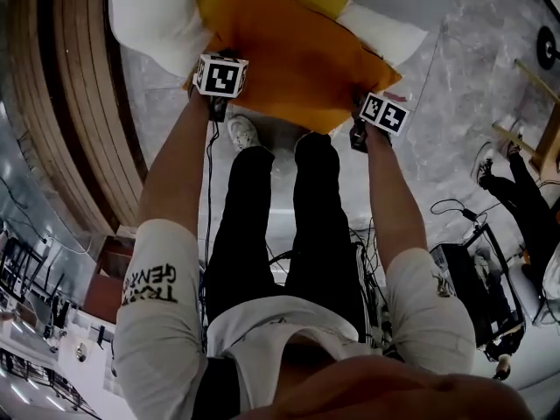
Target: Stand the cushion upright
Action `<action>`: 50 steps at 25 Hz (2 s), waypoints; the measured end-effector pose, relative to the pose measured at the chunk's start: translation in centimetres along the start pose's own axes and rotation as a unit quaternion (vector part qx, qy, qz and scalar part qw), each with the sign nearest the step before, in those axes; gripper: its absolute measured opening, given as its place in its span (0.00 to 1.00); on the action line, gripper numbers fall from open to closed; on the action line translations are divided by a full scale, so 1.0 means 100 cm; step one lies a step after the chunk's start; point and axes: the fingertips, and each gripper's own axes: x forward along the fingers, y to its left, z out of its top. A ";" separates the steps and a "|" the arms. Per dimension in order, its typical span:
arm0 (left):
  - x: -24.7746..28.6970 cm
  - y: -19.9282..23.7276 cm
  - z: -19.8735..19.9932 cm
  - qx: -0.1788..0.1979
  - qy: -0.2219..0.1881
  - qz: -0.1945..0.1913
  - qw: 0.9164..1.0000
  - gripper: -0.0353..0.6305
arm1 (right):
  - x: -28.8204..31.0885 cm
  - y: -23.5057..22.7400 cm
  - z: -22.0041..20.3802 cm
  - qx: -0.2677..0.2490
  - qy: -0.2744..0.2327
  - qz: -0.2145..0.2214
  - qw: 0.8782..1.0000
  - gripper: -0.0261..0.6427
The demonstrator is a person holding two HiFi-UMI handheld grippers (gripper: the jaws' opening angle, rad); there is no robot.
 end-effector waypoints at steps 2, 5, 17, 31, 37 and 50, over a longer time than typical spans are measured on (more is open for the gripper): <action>-0.013 -0.003 0.004 -0.012 -0.011 -0.012 1.000 0.10 | -0.009 0.003 0.000 -0.006 0.003 0.000 1.000 0.21; -0.034 -0.008 0.008 -0.018 -0.031 -0.027 0.999 0.09 | -0.024 0.009 -0.001 -0.019 -0.005 -0.004 1.000 0.10; -0.098 0.000 0.003 -0.081 -0.096 -0.005 0.992 0.09 | -0.104 0.060 0.056 -0.135 -0.077 -0.004 0.988 0.09; -0.160 0.038 0.098 -0.112 -0.188 0.012 0.976 0.09 | -0.153 0.140 0.224 -0.260 -0.160 -0.002 0.952 0.09; -0.162 0.057 0.138 -0.117 -0.220 0.030 0.968 0.09 | -0.156 0.170 0.291 -0.306 -0.193 -0.012 0.932 0.09; -0.133 0.093 0.210 -0.088 -0.257 0.067 0.960 0.09 | -0.121 0.184 0.368 -0.335 -0.268 -0.038 0.902 0.09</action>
